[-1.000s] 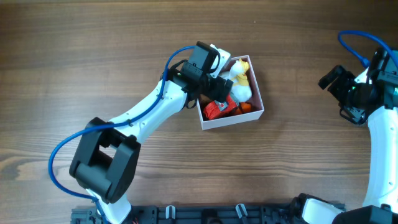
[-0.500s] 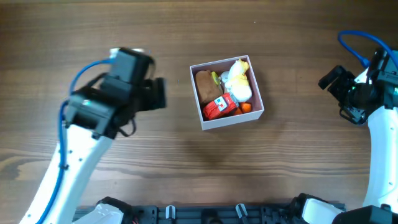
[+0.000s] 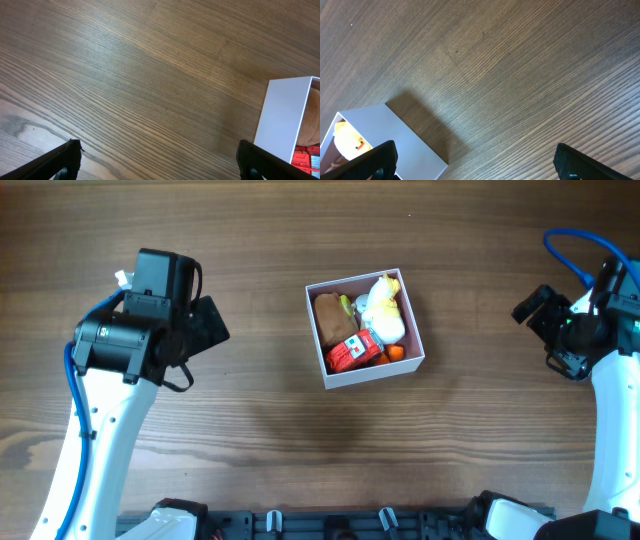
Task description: Pack container
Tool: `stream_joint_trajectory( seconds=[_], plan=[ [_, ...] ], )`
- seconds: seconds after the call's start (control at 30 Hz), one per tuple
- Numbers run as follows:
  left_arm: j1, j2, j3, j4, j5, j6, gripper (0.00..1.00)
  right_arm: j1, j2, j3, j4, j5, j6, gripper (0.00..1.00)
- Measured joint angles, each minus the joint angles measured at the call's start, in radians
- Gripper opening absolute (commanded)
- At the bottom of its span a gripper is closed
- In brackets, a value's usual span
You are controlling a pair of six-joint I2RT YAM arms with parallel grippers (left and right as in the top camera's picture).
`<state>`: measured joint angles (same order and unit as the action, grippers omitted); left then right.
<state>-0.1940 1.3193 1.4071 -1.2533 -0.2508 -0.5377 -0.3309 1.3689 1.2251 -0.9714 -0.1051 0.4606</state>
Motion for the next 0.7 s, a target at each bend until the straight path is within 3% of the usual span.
stream_joint_trajectory(
  seconds=[0.2,0.4,0.53,0.7],
  plan=[
    [0.0,0.0,0.0,-0.001,0.0,0.0,1.0,0.044,-0.052,0.0,0.008,0.0,0.0,0.99],
    [0.0,0.0,0.0,0.0,0.0,0.0,1.0,0.232,-0.376,-0.001,0.015,0.006,0.0,1.0],
    [0.0,0.0,0.0,-0.001,0.0,0.0,1.0,0.281,-0.535,-0.01,0.085,0.097,-0.003,1.0],
    [0.0,0.0,0.0,-0.001,0.0,0.0,1.0,0.281,-0.683,-0.153,0.227,0.106,-0.166,1.0]
  ],
)
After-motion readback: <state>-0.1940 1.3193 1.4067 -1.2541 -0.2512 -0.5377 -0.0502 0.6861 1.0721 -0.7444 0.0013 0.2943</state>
